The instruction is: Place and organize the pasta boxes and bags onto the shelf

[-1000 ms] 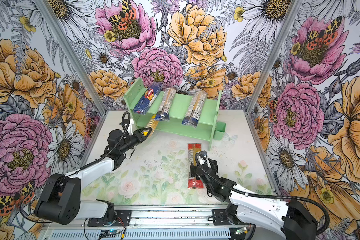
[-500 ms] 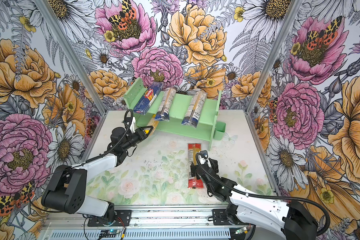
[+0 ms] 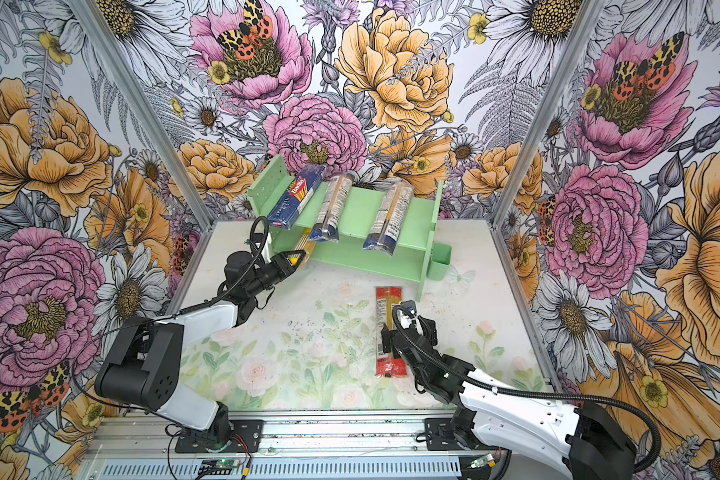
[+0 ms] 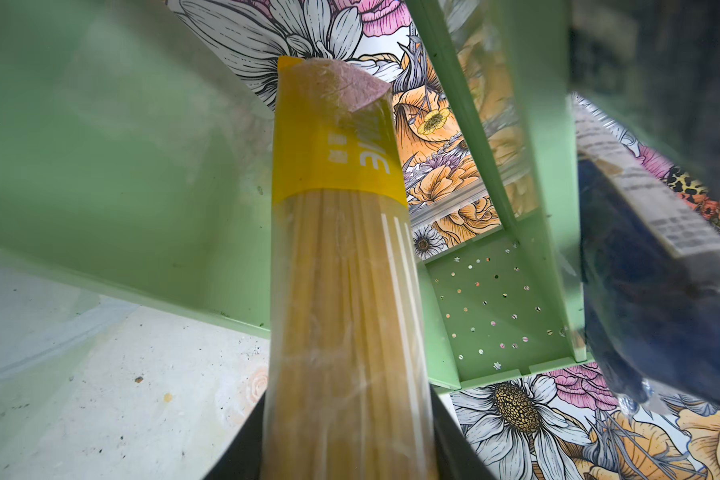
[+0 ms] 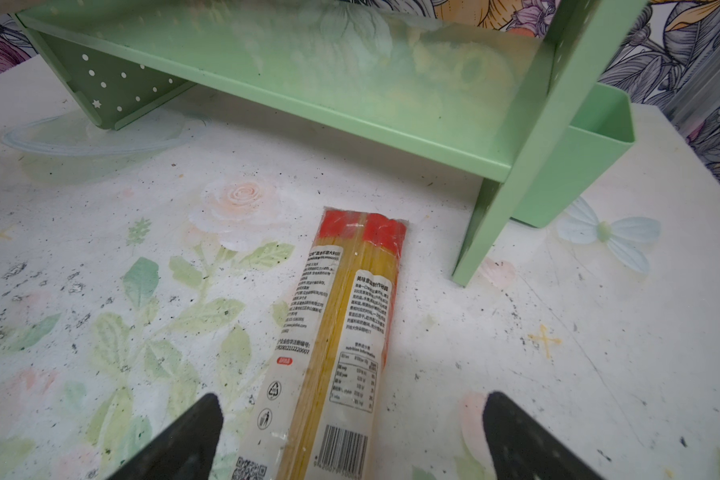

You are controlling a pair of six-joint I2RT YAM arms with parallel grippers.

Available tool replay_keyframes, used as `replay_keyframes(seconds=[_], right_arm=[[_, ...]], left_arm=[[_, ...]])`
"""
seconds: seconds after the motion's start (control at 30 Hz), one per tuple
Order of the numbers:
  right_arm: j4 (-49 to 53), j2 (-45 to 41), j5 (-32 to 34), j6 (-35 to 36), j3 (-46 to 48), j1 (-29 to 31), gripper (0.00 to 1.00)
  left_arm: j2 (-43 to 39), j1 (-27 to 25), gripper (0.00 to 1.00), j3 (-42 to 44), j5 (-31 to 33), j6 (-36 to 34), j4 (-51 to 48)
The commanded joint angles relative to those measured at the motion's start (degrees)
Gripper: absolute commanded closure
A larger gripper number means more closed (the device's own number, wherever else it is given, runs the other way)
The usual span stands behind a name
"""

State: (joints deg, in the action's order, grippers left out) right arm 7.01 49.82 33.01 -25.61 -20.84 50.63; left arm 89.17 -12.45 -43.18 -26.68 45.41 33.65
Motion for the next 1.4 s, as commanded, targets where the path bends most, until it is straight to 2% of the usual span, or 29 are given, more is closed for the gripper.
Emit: replay_keyframes(seconds=[0.0, 0.43, 0.63, 1.23, 1.37], right_arm=[[-1.1, -1.1, 1.1, 0.1, -1.1, -0.3, 0.00], [-1.1, -1.4, 1.5, 0.4, -0.7, -0.6, 0.00], [-1.1, -2.1, 1.5, 0.3, -0.4, -0.7, 0.00], [-0.7, -2.9, 1.0, 0.3, -0.2, -0.8, 0.00], [-0.7, -3.2, 1.0, 0.3, -0.1, -0.8, 0.00]], left_arm=[[-1.5, 0.5, 0.95, -4.2, 0.7, -3.7, 10.2], [-0.3, 0.5, 0.89, -5.0, 1.9, -3.9, 9.1], [-0.7, 0.5, 0.81, -4.3, 2.4, -4.2, 8.3], [0.1, 0.5, 0.73, -3.2, 2.7, -3.3, 9.1], [0.5, 0.6, 0.69, -3.1, 2.6, -2.9, 9.2]])
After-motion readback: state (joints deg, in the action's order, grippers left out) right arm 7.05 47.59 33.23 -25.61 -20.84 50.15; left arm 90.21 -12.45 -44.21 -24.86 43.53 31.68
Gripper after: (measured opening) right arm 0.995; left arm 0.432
